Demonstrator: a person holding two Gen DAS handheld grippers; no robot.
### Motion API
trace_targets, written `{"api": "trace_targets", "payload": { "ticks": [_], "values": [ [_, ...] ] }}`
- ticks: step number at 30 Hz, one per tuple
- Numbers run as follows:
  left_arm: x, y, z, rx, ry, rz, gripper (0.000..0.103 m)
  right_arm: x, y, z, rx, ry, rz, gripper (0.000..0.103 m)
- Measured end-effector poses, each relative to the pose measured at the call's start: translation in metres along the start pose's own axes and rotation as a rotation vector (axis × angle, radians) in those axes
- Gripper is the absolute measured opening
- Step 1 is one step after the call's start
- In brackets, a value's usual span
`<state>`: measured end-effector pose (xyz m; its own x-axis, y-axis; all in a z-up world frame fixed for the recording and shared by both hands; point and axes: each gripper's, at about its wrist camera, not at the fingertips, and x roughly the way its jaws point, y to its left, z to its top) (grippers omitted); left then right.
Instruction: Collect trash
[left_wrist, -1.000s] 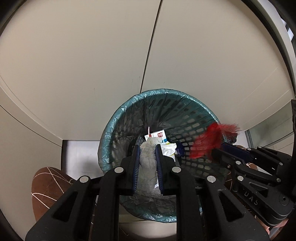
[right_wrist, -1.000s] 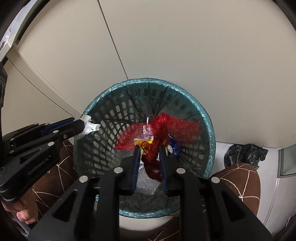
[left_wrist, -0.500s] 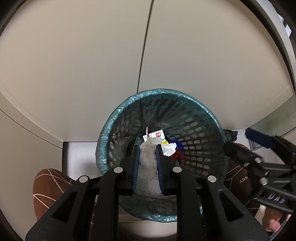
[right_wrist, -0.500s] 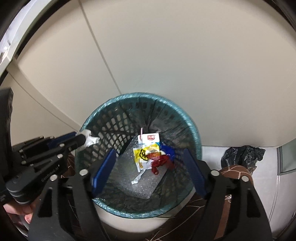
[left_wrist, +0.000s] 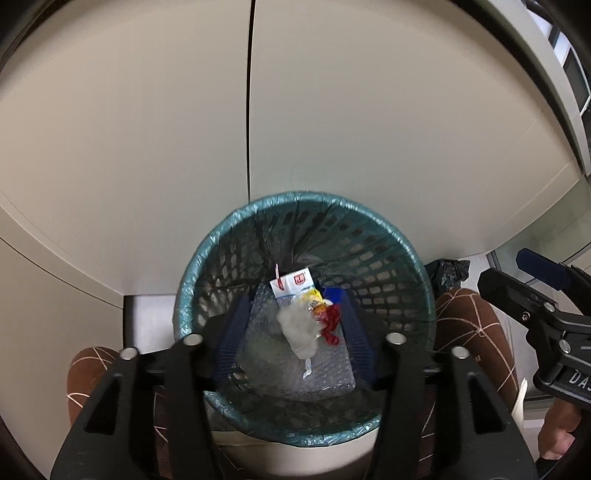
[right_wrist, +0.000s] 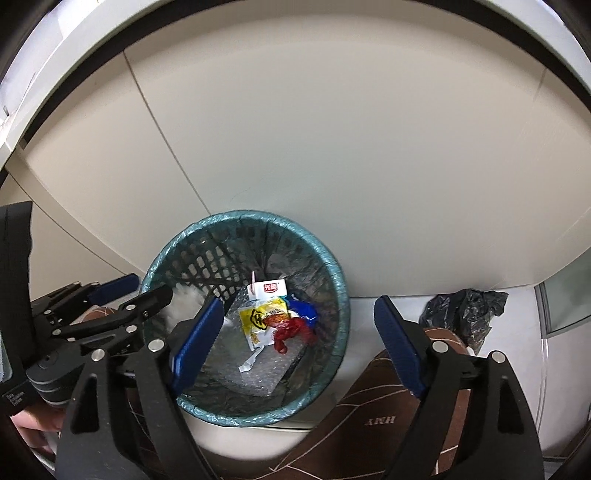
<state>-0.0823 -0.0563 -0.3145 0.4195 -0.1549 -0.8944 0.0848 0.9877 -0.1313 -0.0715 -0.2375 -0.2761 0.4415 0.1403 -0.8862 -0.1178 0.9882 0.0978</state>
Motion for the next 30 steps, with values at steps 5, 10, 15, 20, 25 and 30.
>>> {"api": "trace_targets", "payload": {
  "ticks": [5, 10, 15, 20, 25, 30],
  "values": [
    [-0.034, 0.0, 0.011, -0.017, -0.049, 0.018, 0.081, -0.029, -0.003, 0.01, 0.011, -0.037, -0.005, 0.08],
    [-0.085, -0.001, 0.025, -0.028, -0.131, 0.044, 0.095, -0.071, 0.0, 0.026, 0.008, -0.103, -0.013, 0.083],
    [-0.139, -0.001, 0.04, -0.035, -0.215, 0.064, 0.097, -0.116, 0.009, 0.041, -0.004, -0.182, -0.027, 0.085],
    [-0.188, 0.002, 0.052, -0.062, -0.283, 0.101, 0.097, -0.161, 0.018, 0.049, -0.013, -0.258, -0.024, 0.087],
    [-0.233, -0.001, 0.05, -0.059, -0.346, 0.125, 0.097, -0.207, 0.03, 0.049, -0.03, -0.344, -0.037, 0.092],
    [-0.264, -0.001, 0.042, -0.065, -0.359, 0.134, 0.097, -0.241, 0.041, 0.045, -0.034, -0.388, -0.049, 0.095]
  ]
}}
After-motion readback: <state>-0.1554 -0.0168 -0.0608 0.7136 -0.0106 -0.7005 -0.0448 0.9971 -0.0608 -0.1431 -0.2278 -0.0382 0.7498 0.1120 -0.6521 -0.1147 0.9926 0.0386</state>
